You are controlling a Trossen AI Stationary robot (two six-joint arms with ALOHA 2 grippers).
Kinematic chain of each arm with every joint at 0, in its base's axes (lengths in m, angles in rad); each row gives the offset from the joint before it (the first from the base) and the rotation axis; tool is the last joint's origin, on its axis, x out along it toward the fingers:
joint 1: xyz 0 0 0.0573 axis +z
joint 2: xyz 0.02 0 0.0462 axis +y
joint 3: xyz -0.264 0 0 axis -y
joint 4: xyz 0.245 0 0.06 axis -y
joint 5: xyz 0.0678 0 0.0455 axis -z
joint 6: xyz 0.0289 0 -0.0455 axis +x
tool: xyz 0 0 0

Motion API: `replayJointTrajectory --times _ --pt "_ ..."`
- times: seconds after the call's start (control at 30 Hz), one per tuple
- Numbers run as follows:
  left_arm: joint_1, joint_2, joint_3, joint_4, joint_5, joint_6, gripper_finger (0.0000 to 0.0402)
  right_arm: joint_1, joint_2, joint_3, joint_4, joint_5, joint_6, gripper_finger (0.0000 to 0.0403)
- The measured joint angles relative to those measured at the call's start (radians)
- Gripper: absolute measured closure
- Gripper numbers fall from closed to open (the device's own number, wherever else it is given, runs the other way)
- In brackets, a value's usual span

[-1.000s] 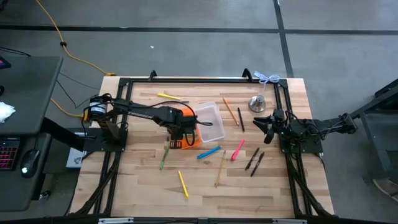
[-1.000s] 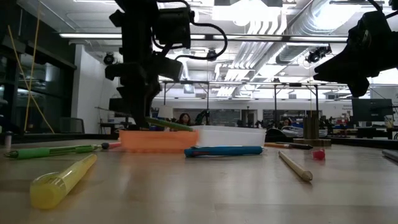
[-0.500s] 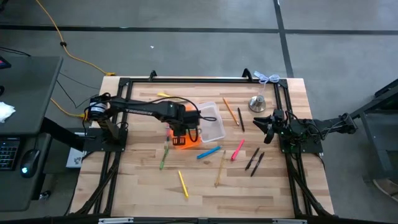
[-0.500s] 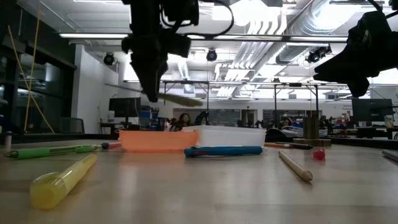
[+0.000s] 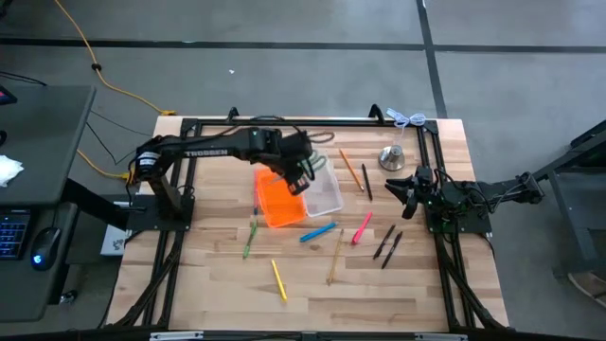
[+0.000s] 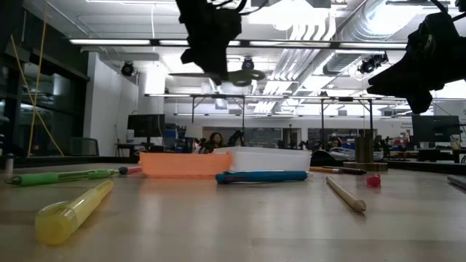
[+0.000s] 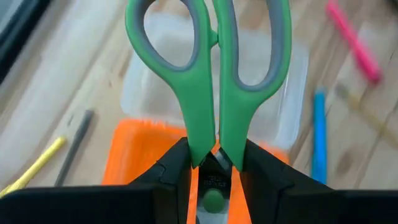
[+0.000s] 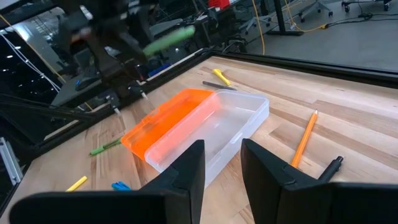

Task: Pick & place school supplies into a supply box
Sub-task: Put the green scissors into the supply box

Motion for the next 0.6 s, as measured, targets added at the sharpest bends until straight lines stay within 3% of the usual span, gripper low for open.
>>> replayJointTrajectory --times 0.4,0.6 --pt "0.017 0.000 0.016 0.188 0.003 -0.162 0.0259 0.000 0.000 0.000 -0.001 0.006 -0.069 0.0320" --pt "0.017 0.000 0.016 0.315 -0.060 -0.300 0.0259 0.000 0.000 0.000 -0.001 0.007 -0.071 0.0320"
